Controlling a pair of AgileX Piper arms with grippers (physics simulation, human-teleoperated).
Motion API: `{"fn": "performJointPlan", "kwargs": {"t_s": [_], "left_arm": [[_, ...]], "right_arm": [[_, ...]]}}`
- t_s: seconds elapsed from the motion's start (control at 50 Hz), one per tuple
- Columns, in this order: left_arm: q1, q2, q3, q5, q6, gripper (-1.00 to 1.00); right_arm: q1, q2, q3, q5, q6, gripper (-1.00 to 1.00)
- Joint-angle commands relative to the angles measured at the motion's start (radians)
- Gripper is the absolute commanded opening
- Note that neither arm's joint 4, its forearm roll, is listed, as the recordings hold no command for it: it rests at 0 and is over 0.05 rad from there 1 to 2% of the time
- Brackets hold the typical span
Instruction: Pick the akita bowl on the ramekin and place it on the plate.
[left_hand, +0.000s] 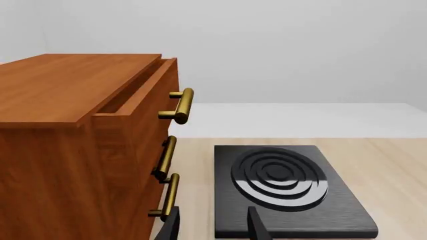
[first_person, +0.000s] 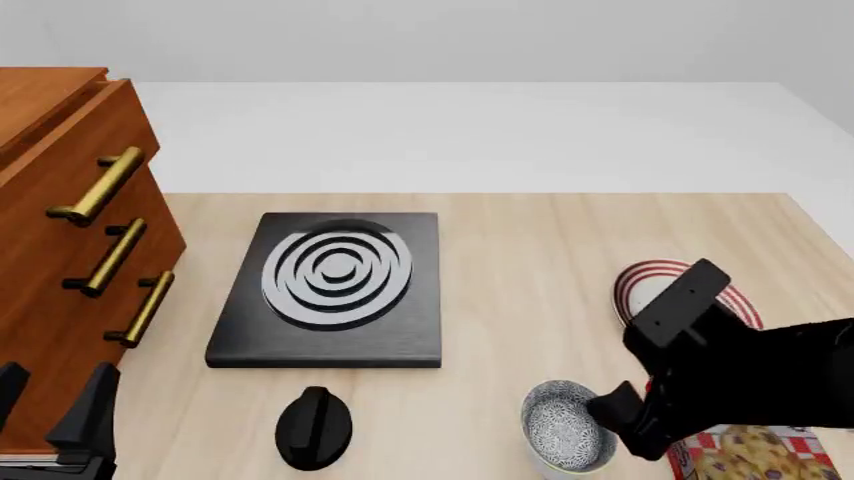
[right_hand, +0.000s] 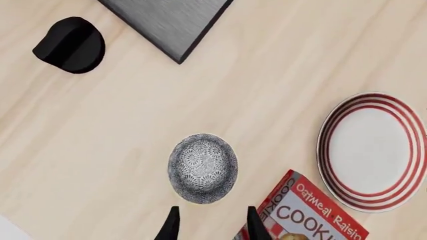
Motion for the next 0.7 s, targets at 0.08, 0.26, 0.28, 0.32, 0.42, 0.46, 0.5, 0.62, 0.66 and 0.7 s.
{"fn": "performJointPlan", "kwargs": {"t_s": [0.08, 0.26, 0.28, 0.32, 0.42, 0.46, 0.5, 0.62, 0.66, 0.7], "left_arm": [[0.000, 0.000, 0.000, 0.000, 0.000, 1.00], [0.000, 0.000, 0.000, 0.000, 0.000, 1.00], [0.000, 0.000, 0.000, 0.000, 0.000, 1.00], [0.000, 0.000, 0.000, 0.000, 0.000, 1.00], [0.000, 0.000, 0.000, 0.000, 0.000, 1.00], [0.000, 0.000, 0.000, 0.000, 0.000, 1.00], [0.000, 0.000, 0.000, 0.000, 0.000, 1.00], [0.000, 0.000, 0.000, 0.000, 0.000, 1.00], [0.000, 0.000, 0.000, 0.000, 0.000, 1.00], [0.000, 0.000, 0.000, 0.000, 0.000, 1.00]], "right_arm": [[-0.041, 0.126, -0.104, 0.011, -0.033, 1.00], [-0.038, 0.214, -0.130, -0.002, -0.037, 1.00], [-0.032, 0.223, -0.137, 0.002, -0.030, 1.00], [-0.036, 0.233, -0.135, 0.001, -0.035, 1.00], [-0.072, 0.255, -0.124, -0.011, -0.069, 1.00], [-0.081, 0.262, -0.122, -0.015, -0.079, 1.00], [-0.088, 0.271, -0.117, -0.023, -0.089, 1.00], [-0.098, 0.299, -0.069, -0.069, -0.110, 1.00], [-0.101, 0.306, -0.056, -0.080, -0.116, 1.00], [-0.118, 0.315, -0.043, -0.103, -0.134, 1.00]]}}
